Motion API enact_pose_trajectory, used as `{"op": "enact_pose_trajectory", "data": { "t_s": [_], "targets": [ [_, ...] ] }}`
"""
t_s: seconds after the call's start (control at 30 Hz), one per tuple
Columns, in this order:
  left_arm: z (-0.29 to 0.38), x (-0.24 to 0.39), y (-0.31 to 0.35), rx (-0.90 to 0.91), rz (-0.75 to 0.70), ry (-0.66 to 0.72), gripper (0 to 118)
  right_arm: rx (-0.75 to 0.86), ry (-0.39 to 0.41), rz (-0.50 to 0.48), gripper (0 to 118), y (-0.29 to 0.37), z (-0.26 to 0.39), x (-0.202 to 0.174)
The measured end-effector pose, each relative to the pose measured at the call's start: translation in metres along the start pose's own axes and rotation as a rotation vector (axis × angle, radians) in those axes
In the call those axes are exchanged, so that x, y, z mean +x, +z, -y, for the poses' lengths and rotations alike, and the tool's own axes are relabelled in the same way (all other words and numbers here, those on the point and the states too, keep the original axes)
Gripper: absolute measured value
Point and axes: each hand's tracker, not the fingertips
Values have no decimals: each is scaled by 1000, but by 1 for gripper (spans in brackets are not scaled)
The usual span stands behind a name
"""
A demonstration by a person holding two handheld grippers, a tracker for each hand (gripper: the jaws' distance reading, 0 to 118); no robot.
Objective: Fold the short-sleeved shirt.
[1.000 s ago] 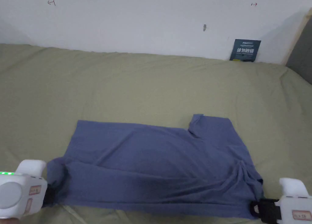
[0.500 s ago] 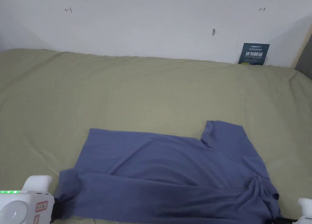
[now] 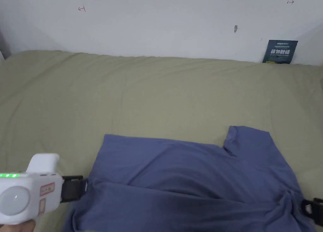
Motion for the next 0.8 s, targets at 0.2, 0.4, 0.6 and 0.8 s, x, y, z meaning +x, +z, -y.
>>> {"op": "enact_pose_trajectory", "data": {
  "t_s": [0.2, 0.4, 0.6, 0.8],
  "targets": [
    [-68, 24, -75, 6, -23, -19, 0, 19, -47, -9, 2, -33, -52, -12],
    [-108, 30, -154, -133, -84, -37, 98, -37, -6, 28, 2, -79, -79, 1],
    [-119, 37, -206, -165, -138, -57, 112, -87, 12, 42, 2, -123, -96, 12],
    [-127, 33, -218, -191, -77, -102, 31, -125, 17, 54, 2, -145, -101, 11]
  ]
}}
